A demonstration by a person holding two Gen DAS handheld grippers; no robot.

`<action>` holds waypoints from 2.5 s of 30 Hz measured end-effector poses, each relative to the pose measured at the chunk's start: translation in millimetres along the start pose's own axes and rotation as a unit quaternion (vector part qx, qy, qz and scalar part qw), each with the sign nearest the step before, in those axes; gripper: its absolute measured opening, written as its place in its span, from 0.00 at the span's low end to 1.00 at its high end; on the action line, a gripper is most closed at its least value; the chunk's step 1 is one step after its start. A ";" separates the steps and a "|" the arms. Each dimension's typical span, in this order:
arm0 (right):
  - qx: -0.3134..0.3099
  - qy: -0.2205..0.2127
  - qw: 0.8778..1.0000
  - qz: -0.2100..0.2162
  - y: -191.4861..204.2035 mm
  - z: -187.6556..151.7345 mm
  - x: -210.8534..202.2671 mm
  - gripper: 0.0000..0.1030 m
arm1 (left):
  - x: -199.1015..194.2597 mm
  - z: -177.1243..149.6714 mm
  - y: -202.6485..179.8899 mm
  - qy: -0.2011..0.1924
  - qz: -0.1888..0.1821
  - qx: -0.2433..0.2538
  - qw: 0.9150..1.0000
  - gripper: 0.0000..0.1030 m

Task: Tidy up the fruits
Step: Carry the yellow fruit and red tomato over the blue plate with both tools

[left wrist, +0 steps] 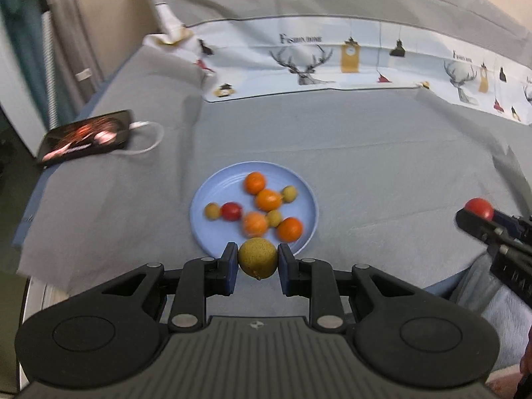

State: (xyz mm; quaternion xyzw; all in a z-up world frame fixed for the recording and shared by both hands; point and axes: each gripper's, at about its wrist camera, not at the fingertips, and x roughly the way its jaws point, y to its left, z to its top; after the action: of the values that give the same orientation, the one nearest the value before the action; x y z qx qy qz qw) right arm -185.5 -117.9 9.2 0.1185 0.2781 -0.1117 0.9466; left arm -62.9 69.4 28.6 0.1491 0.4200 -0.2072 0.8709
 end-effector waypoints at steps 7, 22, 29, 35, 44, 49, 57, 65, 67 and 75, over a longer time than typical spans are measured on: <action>-0.077 0.008 0.997 0.026 50.4 -6.2 -19.2 0.30 | -27.4 -30.0 22.8 -0.024 0.007 -0.021 0.999 0.27; -0.089 0.008 0.996 0.011 59.5 -6.3 -24.6 0.30 | -34.6 -35.9 36.2 -0.034 -0.008 -0.043 0.998 0.27; -0.092 0.017 0.996 0.014 62.3 -7.1 -17.5 0.30 | -28.3 -32.9 37.2 -0.028 -0.005 -0.045 0.999 0.27; -0.090 0.029 0.995 0.016 58.7 -6.6 -10.3 0.30 | -16.5 -28.9 38.4 -0.016 -0.006 -0.045 0.999 0.27; -0.090 0.048 0.995 0.018 55.2 -6.5 9.5 0.30 | 7.7 -20.7 42.0 0.006 -0.005 -0.049 0.999 0.27; -0.086 0.064 0.994 0.021 55.7 -5.9 29.0 0.30 | 26.3 -11.6 43.1 0.017 -0.006 -0.053 0.998 0.27; -0.079 0.087 0.992 0.034 59.8 2.3 71.4 0.30 | 65.4 8.9 42.7 0.029 -0.011 -0.056 0.998 0.27; -0.072 0.108 0.991 0.042 62.4 9.7 123.3 0.30 | 113.1 28.4 42.0 0.047 -0.009 -0.051 0.998 0.27; -0.070 0.115 0.990 0.041 61.6 10.9 136.5 0.30 | 125.2 31.6 42.3 0.052 -0.010 -0.048 0.997 0.27; -0.069 0.132 0.988 0.042 57.9 14.7 184.3 0.30 | 173.1 43.8 43.5 0.070 -0.009 -0.044 0.996 0.27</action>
State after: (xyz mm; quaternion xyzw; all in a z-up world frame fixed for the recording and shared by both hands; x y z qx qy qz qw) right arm -10.9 -94.1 -71.3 0.0779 0.4029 -0.0360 0.9112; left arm 84.8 47.4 -78.6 0.1207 0.4905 -0.1854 0.8429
